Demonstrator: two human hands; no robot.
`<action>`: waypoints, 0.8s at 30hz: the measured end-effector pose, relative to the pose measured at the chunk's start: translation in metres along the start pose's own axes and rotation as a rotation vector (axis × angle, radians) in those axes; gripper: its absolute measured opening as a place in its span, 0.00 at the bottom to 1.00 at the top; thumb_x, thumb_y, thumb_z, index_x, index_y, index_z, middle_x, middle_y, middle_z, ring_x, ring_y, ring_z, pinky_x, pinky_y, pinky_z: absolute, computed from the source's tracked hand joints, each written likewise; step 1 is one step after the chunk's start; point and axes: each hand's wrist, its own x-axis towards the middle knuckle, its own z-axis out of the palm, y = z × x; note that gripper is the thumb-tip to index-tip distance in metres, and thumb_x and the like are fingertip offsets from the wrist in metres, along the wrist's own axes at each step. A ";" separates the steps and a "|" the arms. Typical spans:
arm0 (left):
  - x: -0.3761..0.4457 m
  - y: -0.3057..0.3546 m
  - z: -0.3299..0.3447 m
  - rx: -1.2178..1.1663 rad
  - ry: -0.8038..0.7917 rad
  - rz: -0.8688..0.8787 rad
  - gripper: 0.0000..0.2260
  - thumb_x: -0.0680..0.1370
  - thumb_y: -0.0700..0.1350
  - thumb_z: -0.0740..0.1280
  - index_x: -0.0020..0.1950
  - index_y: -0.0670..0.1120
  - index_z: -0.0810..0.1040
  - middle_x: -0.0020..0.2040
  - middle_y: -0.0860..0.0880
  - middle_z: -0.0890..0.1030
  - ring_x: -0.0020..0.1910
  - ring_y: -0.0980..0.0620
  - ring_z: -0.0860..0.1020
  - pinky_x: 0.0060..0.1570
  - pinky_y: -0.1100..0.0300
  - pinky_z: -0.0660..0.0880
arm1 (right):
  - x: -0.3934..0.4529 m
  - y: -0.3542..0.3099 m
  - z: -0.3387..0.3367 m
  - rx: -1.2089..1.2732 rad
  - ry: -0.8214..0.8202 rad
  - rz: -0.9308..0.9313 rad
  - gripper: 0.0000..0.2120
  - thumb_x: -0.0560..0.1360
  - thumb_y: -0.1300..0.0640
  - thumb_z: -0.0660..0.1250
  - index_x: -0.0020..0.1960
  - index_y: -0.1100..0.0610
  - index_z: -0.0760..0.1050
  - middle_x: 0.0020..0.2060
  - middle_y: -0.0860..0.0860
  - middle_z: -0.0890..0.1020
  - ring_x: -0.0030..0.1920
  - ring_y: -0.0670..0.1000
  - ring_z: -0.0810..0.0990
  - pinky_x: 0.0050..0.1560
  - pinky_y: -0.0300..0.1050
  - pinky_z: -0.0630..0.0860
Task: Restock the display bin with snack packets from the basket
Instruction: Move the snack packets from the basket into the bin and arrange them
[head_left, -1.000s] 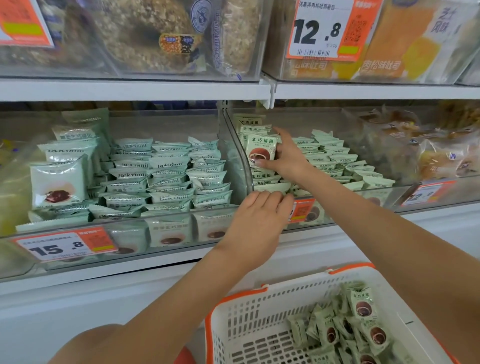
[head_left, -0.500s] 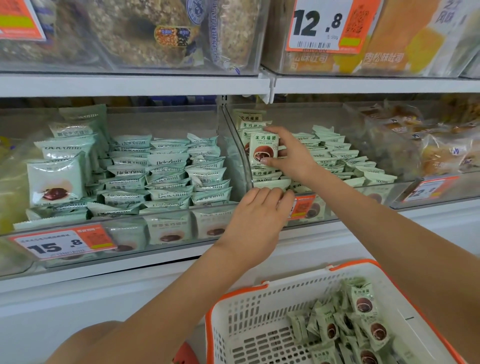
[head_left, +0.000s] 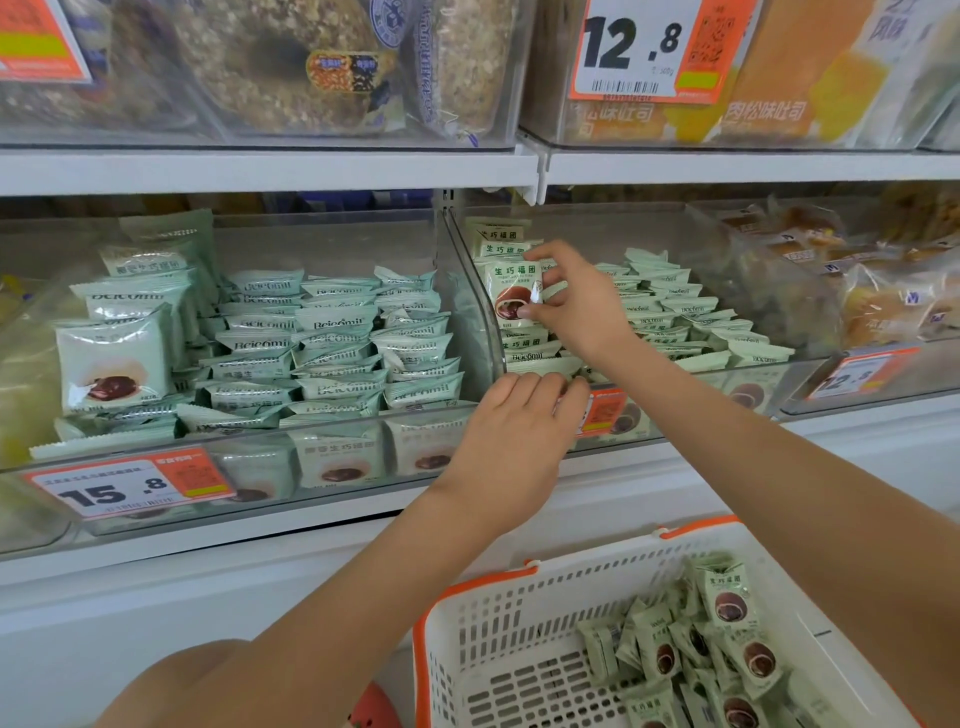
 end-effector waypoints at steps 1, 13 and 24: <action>0.000 0.000 0.000 0.002 -0.003 -0.003 0.22 0.63 0.38 0.70 0.57 0.40 0.76 0.47 0.44 0.78 0.44 0.43 0.76 0.51 0.55 0.64 | 0.000 -0.001 0.001 -0.009 0.011 -0.010 0.25 0.69 0.60 0.75 0.63 0.50 0.71 0.47 0.50 0.75 0.41 0.50 0.78 0.38 0.37 0.70; -0.001 -0.001 0.000 0.028 0.026 0.014 0.22 0.64 0.38 0.69 0.58 0.40 0.75 0.47 0.44 0.78 0.45 0.44 0.77 0.52 0.55 0.64 | -0.006 0.001 -0.006 0.075 -0.061 0.102 0.33 0.70 0.57 0.75 0.70 0.48 0.62 0.49 0.49 0.76 0.50 0.51 0.79 0.50 0.44 0.75; -0.004 0.018 0.014 -0.071 0.110 0.184 0.23 0.72 0.36 0.54 0.66 0.42 0.72 0.63 0.44 0.76 0.67 0.44 0.69 0.69 0.51 0.58 | -0.049 0.011 -0.049 0.239 0.294 -0.029 0.07 0.80 0.56 0.62 0.57 0.55 0.72 0.46 0.49 0.82 0.46 0.45 0.81 0.47 0.43 0.78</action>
